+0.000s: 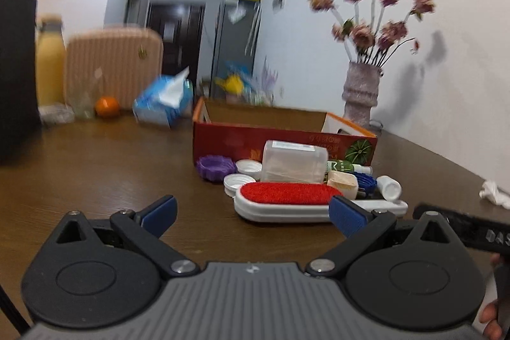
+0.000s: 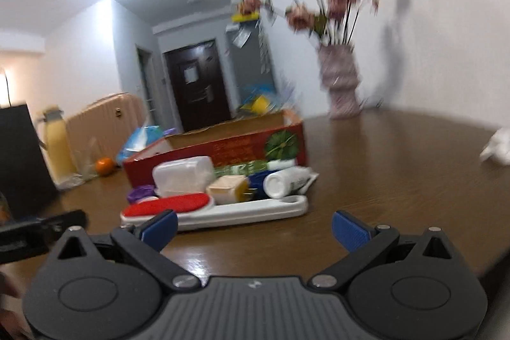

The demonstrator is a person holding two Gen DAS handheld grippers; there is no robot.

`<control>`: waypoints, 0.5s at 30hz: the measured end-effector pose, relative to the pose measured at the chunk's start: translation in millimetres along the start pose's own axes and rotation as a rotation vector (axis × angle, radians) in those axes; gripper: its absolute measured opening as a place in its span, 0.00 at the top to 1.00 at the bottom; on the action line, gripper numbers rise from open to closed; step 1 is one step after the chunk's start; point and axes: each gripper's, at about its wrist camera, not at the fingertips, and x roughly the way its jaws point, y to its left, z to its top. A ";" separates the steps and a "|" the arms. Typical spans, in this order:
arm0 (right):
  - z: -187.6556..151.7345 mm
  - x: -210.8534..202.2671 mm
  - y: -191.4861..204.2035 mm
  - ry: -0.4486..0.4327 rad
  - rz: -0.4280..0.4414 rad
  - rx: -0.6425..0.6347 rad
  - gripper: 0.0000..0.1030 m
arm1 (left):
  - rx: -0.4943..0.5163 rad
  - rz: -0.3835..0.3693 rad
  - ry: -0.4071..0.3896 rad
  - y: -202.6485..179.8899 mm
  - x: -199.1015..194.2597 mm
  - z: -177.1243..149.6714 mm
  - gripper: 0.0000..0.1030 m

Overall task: Organize rigid objects
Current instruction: 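Grasp the red lint brush head with the left gripper while the right gripper grips its white handle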

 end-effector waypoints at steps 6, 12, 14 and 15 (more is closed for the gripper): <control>33.8 38.5 -33.5 0.056 -0.038 0.020 0.20 | 0.058 0.038 0.193 0.8 65.2 24.4 0.00; 47.0 73.4 -54.1 0.129 -0.066 -0.006 0.54 | -0.031 -0.014 0.233 10.3 96.5 33.9 0.00; 45.6 82.1 -55.0 0.165 -0.063 -0.022 0.61 | -0.045 -0.021 0.248 11.2 104.1 34.0 0.06; 44.1 84.7 -55.1 0.180 -0.059 -0.024 0.63 | -0.053 -0.024 0.259 11.6 108.0 33.3 0.14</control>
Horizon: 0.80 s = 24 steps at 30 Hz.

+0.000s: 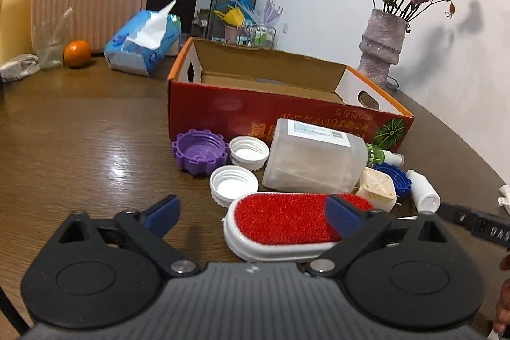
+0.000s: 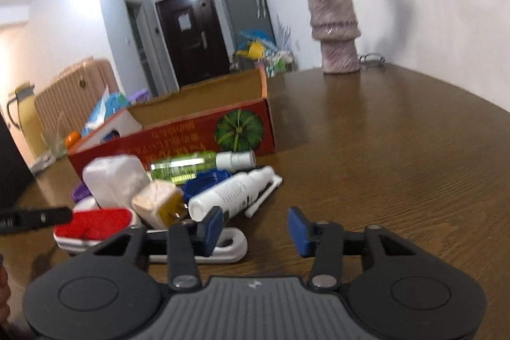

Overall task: Organize rigid objects
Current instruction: 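Grasp the red lint brush head with the left gripper while the right gripper grips its white handle, then carry the lint brush into the cardboard box and open both grippers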

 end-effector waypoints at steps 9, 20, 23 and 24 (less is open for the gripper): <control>-6.7 -1.4 -0.4 0.044 0.089 0.058 0.86 | -0.080 -0.046 0.045 0.2 -7.4 -6.4 0.40; -49.7 -64.6 19.2 0.019 0.093 0.072 0.86 | -0.103 -0.019 0.038 7.4 -76.3 -44.6 0.42; -55.3 -86.8 26.9 -0.014 0.103 0.079 0.86 | -0.108 -0.016 0.003 8.4 -98.6 -49.5 0.42; -55.5 -93.5 29.5 -0.028 0.104 0.076 0.86 | -0.105 -0.018 -0.012 8.1 -105.4 -50.2 0.42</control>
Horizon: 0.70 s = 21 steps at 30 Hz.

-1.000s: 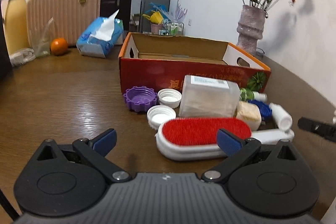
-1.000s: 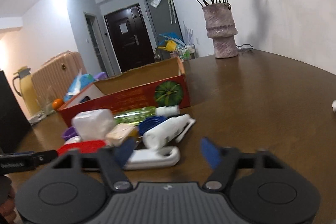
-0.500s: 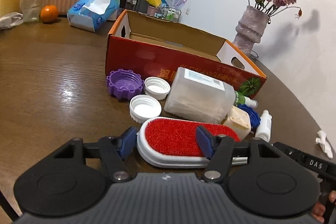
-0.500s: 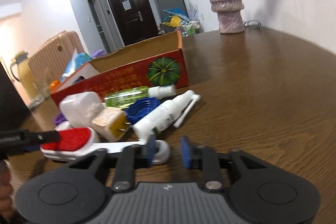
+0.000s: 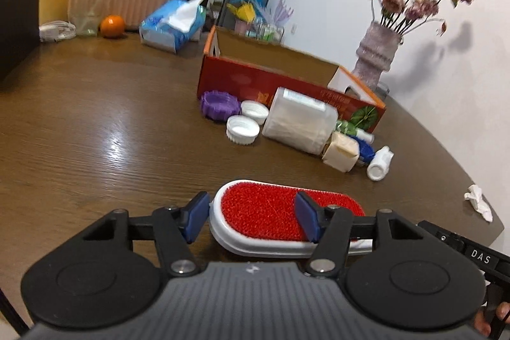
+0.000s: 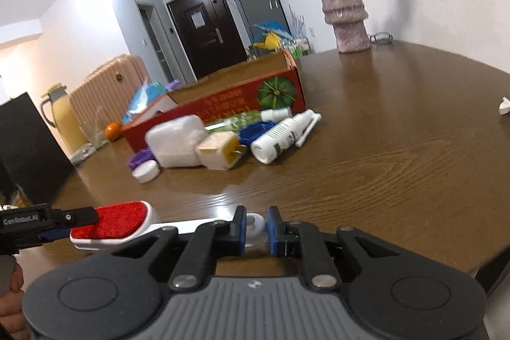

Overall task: Organize rigid objects
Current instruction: 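Carry the lint brush into the cardboard box and open both grippers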

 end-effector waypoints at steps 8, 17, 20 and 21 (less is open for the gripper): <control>7.5 -31.0 13.6 -0.083 0.009 -0.028 0.86 | -0.003 -0.011 -0.077 -5.0 -34.5 2.6 0.42; 55.6 -7.1 16.2 -0.147 0.024 -0.075 0.86 | 0.005 -0.017 -0.151 -13.8 -11.6 52.6 0.42; 91.0 21.5 16.1 -0.165 0.028 -0.085 0.86 | 0.020 -0.007 -0.189 -20.0 12.5 85.3 0.42; 102.7 31.3 15.8 -0.170 0.027 -0.090 0.86 | 0.024 -0.010 -0.197 -21.5 21.3 96.7 0.42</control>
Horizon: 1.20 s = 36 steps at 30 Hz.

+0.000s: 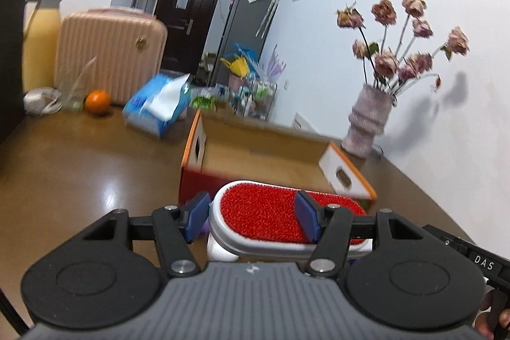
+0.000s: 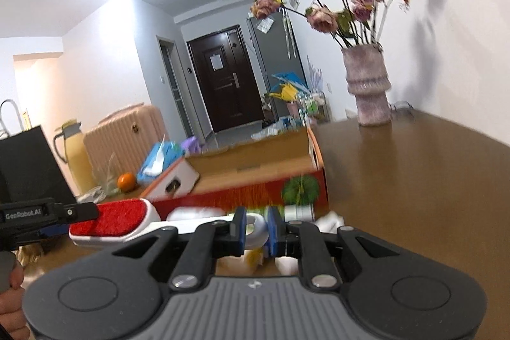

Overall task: Organize rigid objects
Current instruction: 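Carry the lint brush into the cardboard box and open both grippers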

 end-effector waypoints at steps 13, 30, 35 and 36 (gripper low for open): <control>96.7 229.8 -43.3 0.172 0.018 0.045 0.84 | -0.019 0.066 0.154 20.1 220.2 104.5 0.42; 91.9 366.6 -27.6 0.375 -0.108 -0.081 0.37 | 0.117 0.228 0.332 20.7 342.7 92.6 0.16; 97.4 345.0 -33.6 0.302 -0.146 -0.101 0.32 | 0.183 0.225 0.278 8.8 316.3 97.3 0.14; 101.1 338.6 -33.5 0.284 -0.169 -0.102 0.30 | 0.198 0.210 0.273 6.3 308.2 100.6 0.13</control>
